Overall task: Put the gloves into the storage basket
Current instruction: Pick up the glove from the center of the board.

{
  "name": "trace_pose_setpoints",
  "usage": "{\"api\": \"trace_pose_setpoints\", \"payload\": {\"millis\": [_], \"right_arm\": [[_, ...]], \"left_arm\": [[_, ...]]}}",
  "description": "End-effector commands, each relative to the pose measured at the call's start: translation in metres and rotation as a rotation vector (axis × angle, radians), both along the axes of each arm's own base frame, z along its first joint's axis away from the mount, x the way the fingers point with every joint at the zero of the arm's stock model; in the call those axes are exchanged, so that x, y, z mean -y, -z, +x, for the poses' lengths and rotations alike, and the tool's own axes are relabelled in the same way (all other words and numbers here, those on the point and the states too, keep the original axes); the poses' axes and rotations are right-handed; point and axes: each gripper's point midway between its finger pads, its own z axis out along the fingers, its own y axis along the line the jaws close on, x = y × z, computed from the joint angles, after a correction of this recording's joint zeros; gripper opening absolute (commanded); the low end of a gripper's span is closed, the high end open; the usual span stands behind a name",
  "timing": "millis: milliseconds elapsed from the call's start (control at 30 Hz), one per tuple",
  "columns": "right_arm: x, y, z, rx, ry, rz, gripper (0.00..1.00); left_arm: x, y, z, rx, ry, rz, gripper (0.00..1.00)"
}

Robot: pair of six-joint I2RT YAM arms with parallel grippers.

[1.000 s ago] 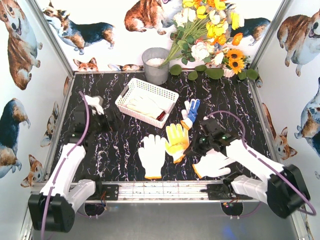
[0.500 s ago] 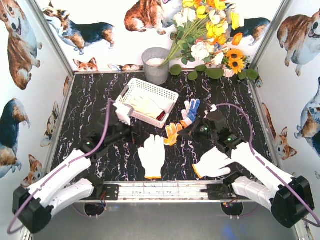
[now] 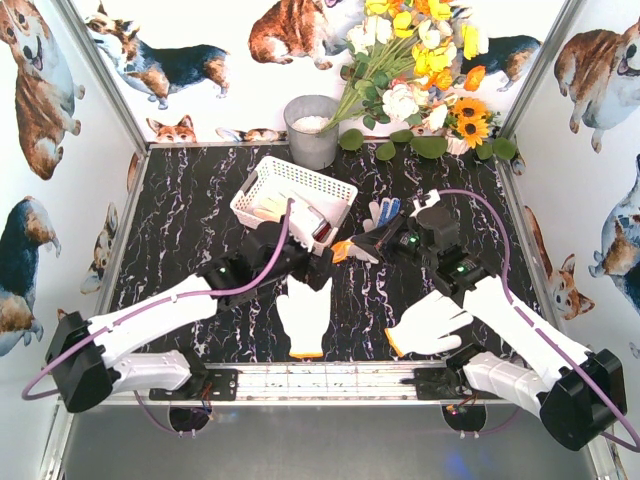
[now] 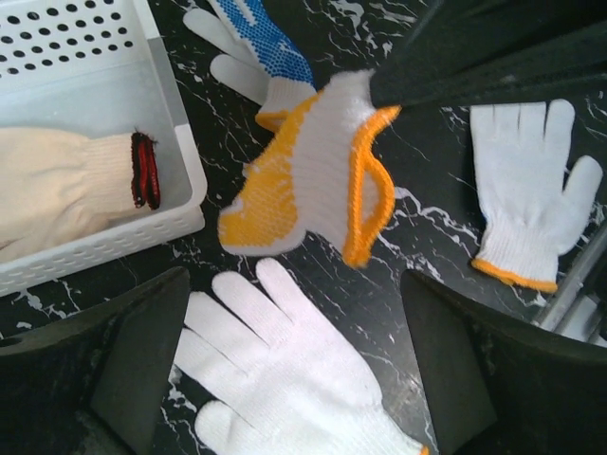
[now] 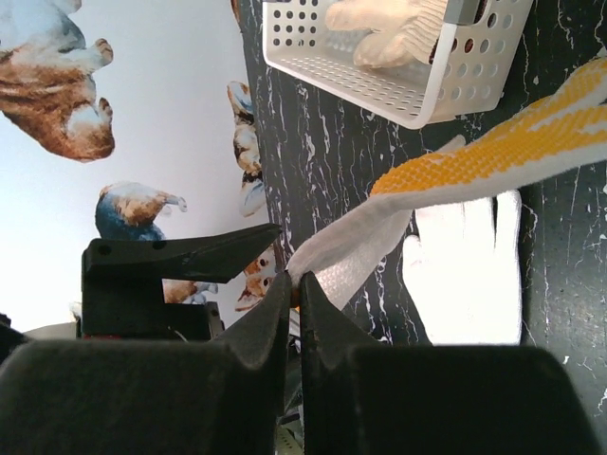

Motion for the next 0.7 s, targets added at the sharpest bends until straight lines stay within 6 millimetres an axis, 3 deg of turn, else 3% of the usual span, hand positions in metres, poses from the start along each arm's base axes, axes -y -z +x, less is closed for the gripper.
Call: {"api": "trace_pose_setpoints", "payload": {"millis": [0,67,167,467,533,667], "right_arm": [[-0.004,-0.044,0.009,0.108,0.02,0.073,0.0],[-0.003,-0.045,0.008,0.11,0.023,0.078,0.0],[-0.002,-0.045,0.006,0.11,0.025,0.077,0.0],[-0.001,-0.043,0.006,0.103,0.033,0.095,0.0],[-0.002,-0.044,0.006,0.102,0.032,0.098,0.0],[-0.001,-0.044,0.005,0.103,0.031,0.095,0.0]], "left_arm": [[0.014,-0.023,0.02,0.095,-0.016,-0.026,0.77],[0.019,-0.026,0.021,0.094,-0.005,-0.037,0.67],[0.029,-0.028,0.02,0.084,0.022,-0.066,0.64],[0.044,-0.016,0.013,0.053,0.072,-0.068,0.79],[0.043,-0.013,0.02,0.061,0.042,-0.051,0.72],[0.036,-0.019,0.037,0.112,-0.052,-0.032,0.44]]}}
